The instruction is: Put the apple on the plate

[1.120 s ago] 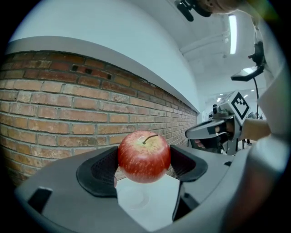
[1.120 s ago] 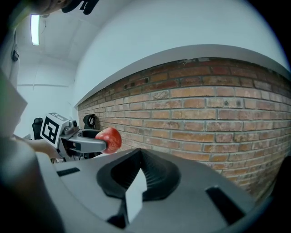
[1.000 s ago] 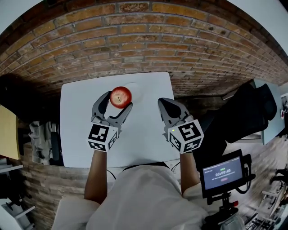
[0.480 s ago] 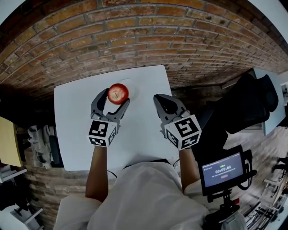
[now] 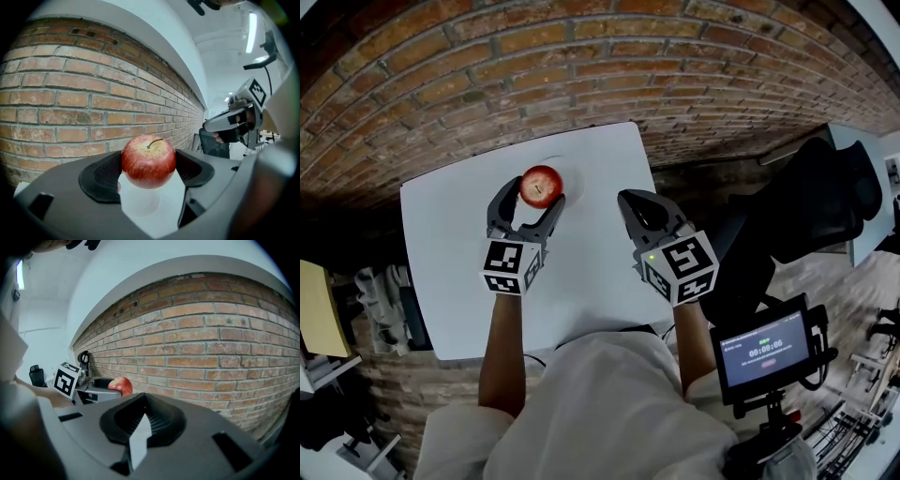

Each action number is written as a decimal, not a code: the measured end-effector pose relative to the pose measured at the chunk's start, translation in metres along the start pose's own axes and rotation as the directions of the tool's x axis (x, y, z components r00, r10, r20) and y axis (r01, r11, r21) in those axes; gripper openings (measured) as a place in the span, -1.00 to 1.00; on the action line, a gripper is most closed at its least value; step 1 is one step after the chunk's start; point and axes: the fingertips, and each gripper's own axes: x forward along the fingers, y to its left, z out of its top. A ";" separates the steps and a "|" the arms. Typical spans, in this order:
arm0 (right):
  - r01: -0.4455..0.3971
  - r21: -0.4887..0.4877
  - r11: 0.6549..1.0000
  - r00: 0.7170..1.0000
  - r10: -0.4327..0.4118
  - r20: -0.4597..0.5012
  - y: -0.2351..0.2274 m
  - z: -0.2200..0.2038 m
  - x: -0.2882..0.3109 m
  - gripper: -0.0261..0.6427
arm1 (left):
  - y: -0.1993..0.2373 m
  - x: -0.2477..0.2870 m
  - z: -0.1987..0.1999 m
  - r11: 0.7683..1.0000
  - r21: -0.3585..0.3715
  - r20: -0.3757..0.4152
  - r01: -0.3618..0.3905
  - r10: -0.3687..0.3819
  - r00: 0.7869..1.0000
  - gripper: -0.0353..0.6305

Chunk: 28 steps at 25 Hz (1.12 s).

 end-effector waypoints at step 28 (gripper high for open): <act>-0.021 0.049 0.999 0.992 0.027 -0.119 -0.019 -0.046 0.052 -0.91 | 0.038 0.073 -0.086 0.998 -0.067 -0.154 -0.006 -0.005 0.988 0.20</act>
